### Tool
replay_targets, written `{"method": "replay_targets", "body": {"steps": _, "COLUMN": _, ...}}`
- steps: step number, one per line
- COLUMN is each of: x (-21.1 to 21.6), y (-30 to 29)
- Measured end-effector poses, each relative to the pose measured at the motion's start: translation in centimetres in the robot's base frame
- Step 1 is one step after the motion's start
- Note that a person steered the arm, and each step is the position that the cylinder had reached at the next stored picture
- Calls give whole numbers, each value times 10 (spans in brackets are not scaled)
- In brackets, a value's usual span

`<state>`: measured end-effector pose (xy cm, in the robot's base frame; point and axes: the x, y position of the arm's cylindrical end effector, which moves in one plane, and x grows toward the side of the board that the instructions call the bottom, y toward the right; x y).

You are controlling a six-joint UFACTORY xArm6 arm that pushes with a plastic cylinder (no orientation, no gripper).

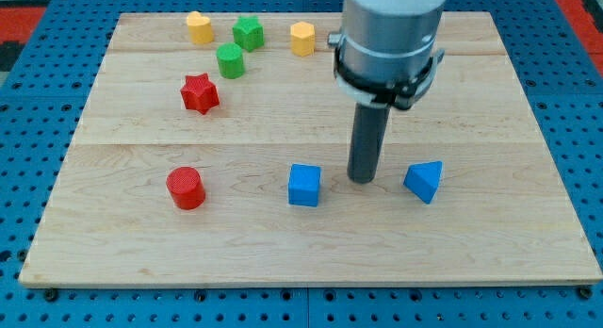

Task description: Move the cube diagonally to the red star

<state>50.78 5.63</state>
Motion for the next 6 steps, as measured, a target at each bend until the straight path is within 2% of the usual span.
{"method": "replay_targets", "body": {"steps": 2, "x": 66, "y": -70}}
{"method": "replay_targets", "body": {"steps": 3, "x": 67, "y": -124}}
{"method": "replay_targets", "body": {"steps": 4, "x": 48, "y": -115}}
{"method": "replay_targets", "body": {"steps": 5, "x": 65, "y": -46}}
{"method": "replay_targets", "body": {"steps": 6, "x": 27, "y": -35}}
